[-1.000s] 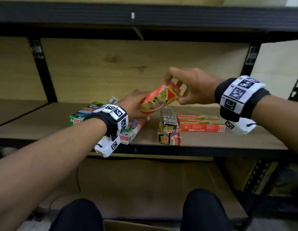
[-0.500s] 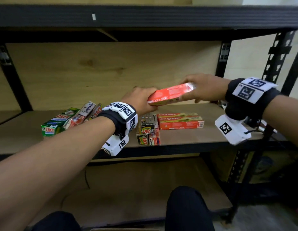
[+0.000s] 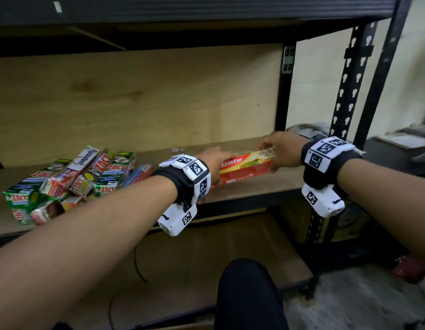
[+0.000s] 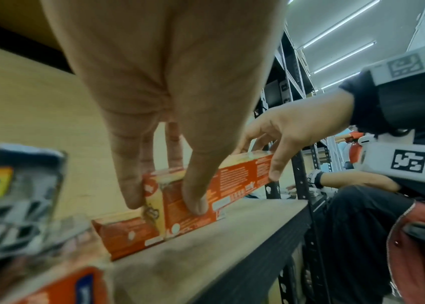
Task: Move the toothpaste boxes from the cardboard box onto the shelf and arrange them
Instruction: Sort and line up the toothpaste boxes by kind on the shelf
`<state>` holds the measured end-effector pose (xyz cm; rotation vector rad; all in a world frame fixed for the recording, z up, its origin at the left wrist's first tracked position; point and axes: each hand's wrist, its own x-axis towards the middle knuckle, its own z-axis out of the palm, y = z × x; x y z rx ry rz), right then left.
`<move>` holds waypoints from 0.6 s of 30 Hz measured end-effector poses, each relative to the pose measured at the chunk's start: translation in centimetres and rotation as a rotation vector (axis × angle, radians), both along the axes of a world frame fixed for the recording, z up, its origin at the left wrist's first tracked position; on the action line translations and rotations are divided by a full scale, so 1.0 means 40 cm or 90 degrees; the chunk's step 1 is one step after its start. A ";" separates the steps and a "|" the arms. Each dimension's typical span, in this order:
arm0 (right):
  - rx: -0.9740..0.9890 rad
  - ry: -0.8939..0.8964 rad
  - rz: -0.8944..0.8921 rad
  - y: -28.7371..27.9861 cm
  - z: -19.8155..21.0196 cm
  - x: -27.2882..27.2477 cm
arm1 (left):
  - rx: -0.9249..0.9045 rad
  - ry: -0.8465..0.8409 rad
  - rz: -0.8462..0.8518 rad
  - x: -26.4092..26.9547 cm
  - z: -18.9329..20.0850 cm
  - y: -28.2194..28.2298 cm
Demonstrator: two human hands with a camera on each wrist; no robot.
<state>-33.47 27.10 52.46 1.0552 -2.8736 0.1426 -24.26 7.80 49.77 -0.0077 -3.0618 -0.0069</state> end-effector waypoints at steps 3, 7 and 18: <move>-0.008 -0.019 -0.002 -0.005 -0.050 -0.026 | -0.051 -0.047 0.021 -0.018 -0.025 0.014; -0.016 -0.048 0.013 -0.031 -0.098 -0.053 | -0.100 -0.087 0.058 -0.045 -0.045 -0.005; 0.076 -0.069 -0.012 -0.076 -0.121 -0.107 | -0.127 -0.099 0.159 -0.115 -0.064 -0.001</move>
